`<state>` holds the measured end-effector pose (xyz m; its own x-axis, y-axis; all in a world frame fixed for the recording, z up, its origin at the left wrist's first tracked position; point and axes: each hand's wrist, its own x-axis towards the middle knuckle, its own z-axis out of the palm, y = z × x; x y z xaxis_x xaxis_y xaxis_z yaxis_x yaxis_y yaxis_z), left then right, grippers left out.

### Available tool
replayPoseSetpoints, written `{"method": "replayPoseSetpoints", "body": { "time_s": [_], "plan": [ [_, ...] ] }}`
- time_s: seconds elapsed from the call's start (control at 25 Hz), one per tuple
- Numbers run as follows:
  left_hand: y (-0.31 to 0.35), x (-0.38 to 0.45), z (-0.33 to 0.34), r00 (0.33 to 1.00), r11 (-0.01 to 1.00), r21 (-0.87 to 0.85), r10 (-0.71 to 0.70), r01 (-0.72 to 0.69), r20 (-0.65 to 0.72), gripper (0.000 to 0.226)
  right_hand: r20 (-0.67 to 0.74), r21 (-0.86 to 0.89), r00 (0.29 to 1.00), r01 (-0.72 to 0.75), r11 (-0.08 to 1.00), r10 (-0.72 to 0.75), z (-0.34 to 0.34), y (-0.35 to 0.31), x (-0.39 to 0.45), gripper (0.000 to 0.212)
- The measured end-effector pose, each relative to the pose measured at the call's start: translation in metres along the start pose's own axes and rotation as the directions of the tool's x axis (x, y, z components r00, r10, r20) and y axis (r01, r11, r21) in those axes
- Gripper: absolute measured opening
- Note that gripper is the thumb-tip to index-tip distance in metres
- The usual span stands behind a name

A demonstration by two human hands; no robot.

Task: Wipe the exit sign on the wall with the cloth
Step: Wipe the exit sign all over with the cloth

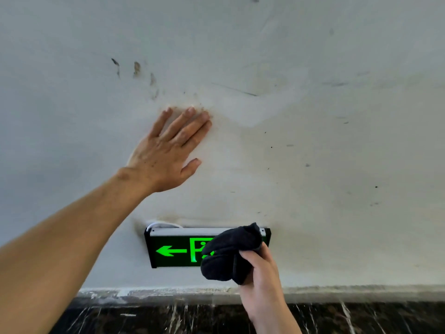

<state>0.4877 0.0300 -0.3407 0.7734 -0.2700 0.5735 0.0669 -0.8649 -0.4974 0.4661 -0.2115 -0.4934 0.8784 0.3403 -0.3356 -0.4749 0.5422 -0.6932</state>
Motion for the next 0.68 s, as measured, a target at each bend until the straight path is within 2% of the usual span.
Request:
{"method": "replayPoseSetpoints", "body": {
  "time_s": [0.08,0.12,0.16,0.2,0.24,0.28,0.36,0.4,0.56,0.6,0.68],
  "plan": [
    [0.016,-0.008,-0.022,0.995,0.996,-0.084,-0.018,0.026,0.096,0.073,0.076,-0.057,0.994,0.080,0.995,-0.076,0.003,-0.015,-0.016,0.029],
    [0.030,-0.016,-0.032,0.992,0.981,-0.185,-0.036,0.058,0.123,0.072,0.097,-0.103,0.989,0.124,0.987,-0.114,0.004,-0.022,-0.022,0.027],
    [0.046,-0.028,-0.040,0.986,0.935,-0.334,-0.074,0.121,0.151,0.071,0.111,-0.143,0.984,0.158,0.977,-0.143,0.005,-0.028,-0.028,0.026],
    [0.063,-0.043,-0.047,0.968,0.829,-0.512,-0.130,0.224,0.214,0.067,0.130,-0.162,0.979,0.177,0.971,-0.156,0.006,-0.033,-0.032,0.026],
    [0.081,-0.059,-0.053,0.930,0.651,-0.670,-0.179,0.356,0.321,0.060,0.162,-0.165,0.975,0.181,0.969,-0.154,0.007,-0.036,-0.035,0.027],
    [0.099,-0.074,-0.058,0.879,0.422,-0.772,-0.190,0.475,0.437,0.050,0.198,-0.172,0.970,0.176,0.969,-0.141,0.007,-0.039,-0.037,0.028],
    [0.130,-0.096,-0.063,0.797,-0.021,-0.807,-0.149,0.590,0.586,0.036,0.253,-0.221,0.962,0.158,0.962,-0.100,0.010,-0.042,-0.041,0.029],
    [0.142,-0.104,-0.063,0.773,-0.180,-0.786,-0.150,0.592,0.616,0.032,0.267,-0.258,0.960,0.153,0.954,-0.082,0.011,-0.042,-0.042,0.028],
    [0.160,-0.124,-0.063,0.645,-0.632,-0.583,-0.168,0.510,0.745,0.030,0.286,-0.405,0.957,0.169,0.898,-0.052,0.017,-0.041,-0.044,0.027],
    [0.160,-0.129,-0.060,0.621,-0.716,-0.516,-0.148,0.470,0.770,0.033,0.299,-0.476,0.952,0.206,0.855,-0.063,0.021,-0.041,-0.044,0.028],
    [0.159,-0.136,-0.054,0.582,-0.819,-0.410,-0.118,0.402,0.805,0.038,0.327,-0.640,0.942,0.277,0.717,-0.072,0.029,-0.046,-0.044,0.029]
  ]
}}
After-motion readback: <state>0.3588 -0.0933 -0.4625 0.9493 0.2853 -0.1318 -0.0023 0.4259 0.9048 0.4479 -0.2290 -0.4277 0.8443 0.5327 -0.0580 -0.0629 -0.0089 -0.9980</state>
